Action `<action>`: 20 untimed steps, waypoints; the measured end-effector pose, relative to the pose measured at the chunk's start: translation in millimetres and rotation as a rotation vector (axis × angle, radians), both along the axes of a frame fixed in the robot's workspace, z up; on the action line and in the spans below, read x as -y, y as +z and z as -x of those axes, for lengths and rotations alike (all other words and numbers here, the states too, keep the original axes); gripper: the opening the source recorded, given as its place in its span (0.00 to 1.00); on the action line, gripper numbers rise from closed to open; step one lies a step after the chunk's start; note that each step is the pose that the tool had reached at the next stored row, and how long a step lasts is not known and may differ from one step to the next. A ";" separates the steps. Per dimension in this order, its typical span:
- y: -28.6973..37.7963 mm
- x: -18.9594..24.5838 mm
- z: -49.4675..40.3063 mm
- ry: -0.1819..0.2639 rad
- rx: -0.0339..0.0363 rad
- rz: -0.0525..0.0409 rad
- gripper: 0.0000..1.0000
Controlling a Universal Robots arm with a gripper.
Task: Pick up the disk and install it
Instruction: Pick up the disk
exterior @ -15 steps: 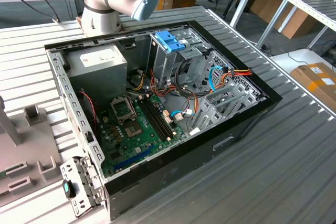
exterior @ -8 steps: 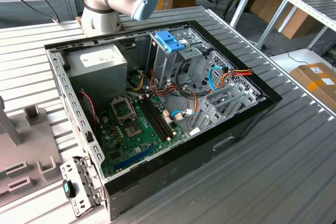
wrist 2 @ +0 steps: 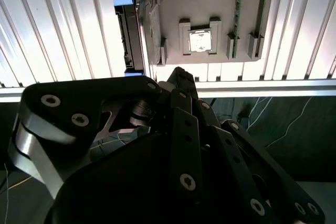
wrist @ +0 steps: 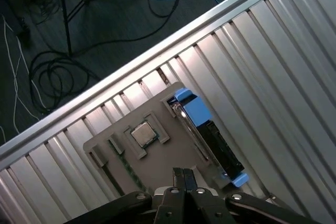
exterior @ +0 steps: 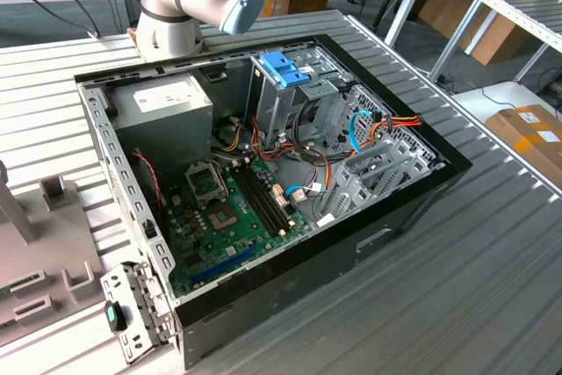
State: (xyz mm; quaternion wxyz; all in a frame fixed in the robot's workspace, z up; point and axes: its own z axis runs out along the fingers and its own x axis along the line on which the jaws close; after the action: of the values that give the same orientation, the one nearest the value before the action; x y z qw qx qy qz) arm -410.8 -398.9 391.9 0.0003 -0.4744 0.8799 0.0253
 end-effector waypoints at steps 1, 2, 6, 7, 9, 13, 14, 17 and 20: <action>-0.1 0.0 0.0 0.005 0.0001 0.0000 0.10; -0.1 0.0 -0.1 0.008 0.0001 0.0000 0.10; -0.3 0.0 -0.1 0.042 0.0000 0.0000 0.10; -0.4 0.0 -0.2 0.048 0.0000 0.0001 0.10; -0.5 0.0 -0.2 0.062 0.0000 0.0000 0.10; -0.6 0.0 -0.3 0.093 0.0000 0.0000 0.10; -0.7 0.0 -0.3 0.098 0.0000 0.0000 0.10; -0.8 0.0 -0.4 0.116 0.0000 0.0000 0.10; -1.1 0.0 -0.8 0.162 0.0000 0.0000 0.10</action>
State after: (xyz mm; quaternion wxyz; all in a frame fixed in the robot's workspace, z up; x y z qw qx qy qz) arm -410.0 -398.9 390.8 -0.0018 -0.5442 0.8386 0.0252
